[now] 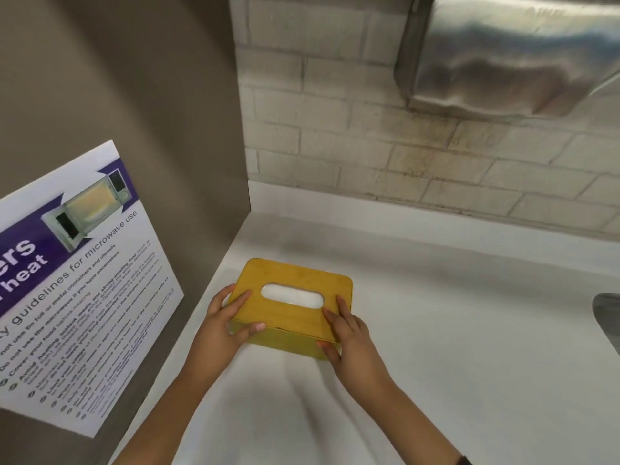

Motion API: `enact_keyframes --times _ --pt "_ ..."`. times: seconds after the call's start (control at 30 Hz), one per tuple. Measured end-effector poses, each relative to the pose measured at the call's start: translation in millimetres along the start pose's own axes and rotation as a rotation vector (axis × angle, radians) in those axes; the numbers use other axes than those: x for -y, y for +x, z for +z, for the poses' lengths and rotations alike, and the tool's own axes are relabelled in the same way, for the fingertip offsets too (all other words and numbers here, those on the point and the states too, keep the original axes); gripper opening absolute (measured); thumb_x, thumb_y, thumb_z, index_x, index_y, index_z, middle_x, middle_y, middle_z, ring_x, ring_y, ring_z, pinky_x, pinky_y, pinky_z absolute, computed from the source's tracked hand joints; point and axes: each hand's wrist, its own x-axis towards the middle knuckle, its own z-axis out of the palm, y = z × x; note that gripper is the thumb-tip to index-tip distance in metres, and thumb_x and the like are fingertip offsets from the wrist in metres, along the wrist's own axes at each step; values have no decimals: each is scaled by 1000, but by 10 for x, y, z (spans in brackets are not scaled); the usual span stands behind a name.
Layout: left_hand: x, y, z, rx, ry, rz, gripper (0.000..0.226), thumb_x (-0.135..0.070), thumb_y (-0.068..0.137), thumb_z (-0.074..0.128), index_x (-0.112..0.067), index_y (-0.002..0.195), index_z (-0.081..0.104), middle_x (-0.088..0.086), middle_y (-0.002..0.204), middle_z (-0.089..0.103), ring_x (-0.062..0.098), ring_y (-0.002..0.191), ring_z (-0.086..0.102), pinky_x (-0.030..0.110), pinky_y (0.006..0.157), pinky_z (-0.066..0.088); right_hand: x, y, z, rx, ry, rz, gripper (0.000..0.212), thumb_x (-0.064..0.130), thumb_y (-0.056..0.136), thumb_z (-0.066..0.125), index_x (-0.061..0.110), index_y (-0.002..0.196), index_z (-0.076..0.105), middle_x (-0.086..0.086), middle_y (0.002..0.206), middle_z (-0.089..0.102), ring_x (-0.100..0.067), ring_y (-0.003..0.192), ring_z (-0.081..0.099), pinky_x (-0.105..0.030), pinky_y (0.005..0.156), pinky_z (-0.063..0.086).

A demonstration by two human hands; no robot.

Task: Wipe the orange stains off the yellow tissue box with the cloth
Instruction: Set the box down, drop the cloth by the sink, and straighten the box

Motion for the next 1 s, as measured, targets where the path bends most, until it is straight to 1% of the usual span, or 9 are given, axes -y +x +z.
enact_keyframes --times 0.07,0.23,0.3,0.4,0.5,0.6,0.7,0.87,1.0 --pt "18 176 55 -7 26 -7 62 -37 72 74 -34 130 50 -16 142 29 2 124 32 26 98 34 -40 187 -74 17 -37 14 55 30 94 54 24 144 31 0 159 7 -27 133 31 -35 109 33" --pt "-36 681 196 -13 74 -31 63 -39 74 74 -27 132 51 -5 149 28 15 131 37 35 104 38 -167 679 -245 31 -150 36 55 34 93 54 24 143 33 -3 159 11 -30 119 43 -36 102 38" --pt "-83 893 245 -9 66 -31 64 -39 74 74 -26 132 50 -4 150 28 15 133 36 33 103 38 -214 888 -310 40 -176 50 55 33 93 54 23 143 33 -4 159 12 -33 118 44 -37 103 37" --pt "-127 1195 303 1 49 -41 64 -38 75 74 -27 133 49 -4 152 27 15 134 36 37 105 38 -275 1194 -412 58 -187 53 54 31 93 55 22 141 34 -6 159 14 -37 120 46 -43 108 31" --pt "-165 1448 360 25 92 -65 62 -40 76 72 -31 133 48 -3 154 24 18 135 36 48 107 35 -315 1414 -489 91 -162 62 53 31 94 52 21 143 31 -4 159 10 -30 130 42 -47 114 20" --pt "-199 1694 391 38 144 -78 61 -42 77 71 -32 133 48 -4 155 24 18 137 33 53 108 32 -369 1614 -540 106 -130 77 53 31 96 49 22 144 28 0 160 6 -24 134 39 -45 116 11" --pt "-219 1824 397 47 180 -119 62 -46 76 70 -33 133 47 -7 155 24 15 137 34 53 107 32 -398 1734 -562 99 -116 86 53 31 96 50 23 143 28 1 160 5 -23 135 39 -46 116 11" --pt "-303 1913 411 89 290 -149 65 -52 81 61 -38 139 35 -11 156 17 12 139 29 53 108 29 -443 1859 -560 100 -126 86 56 33 95 50 23 144 25 2 160 4 -22 134 40 -50 116 11" --pt "-387 1927 349 173 515 -173 66 -61 84 48 -40 142 26 -13 158 7 20 137 33 52 110 24 -467 1860 -589 142 -205 106 60 43 94 47 28 146 20 9 160 -1 -25 132 42 -57 114 10"
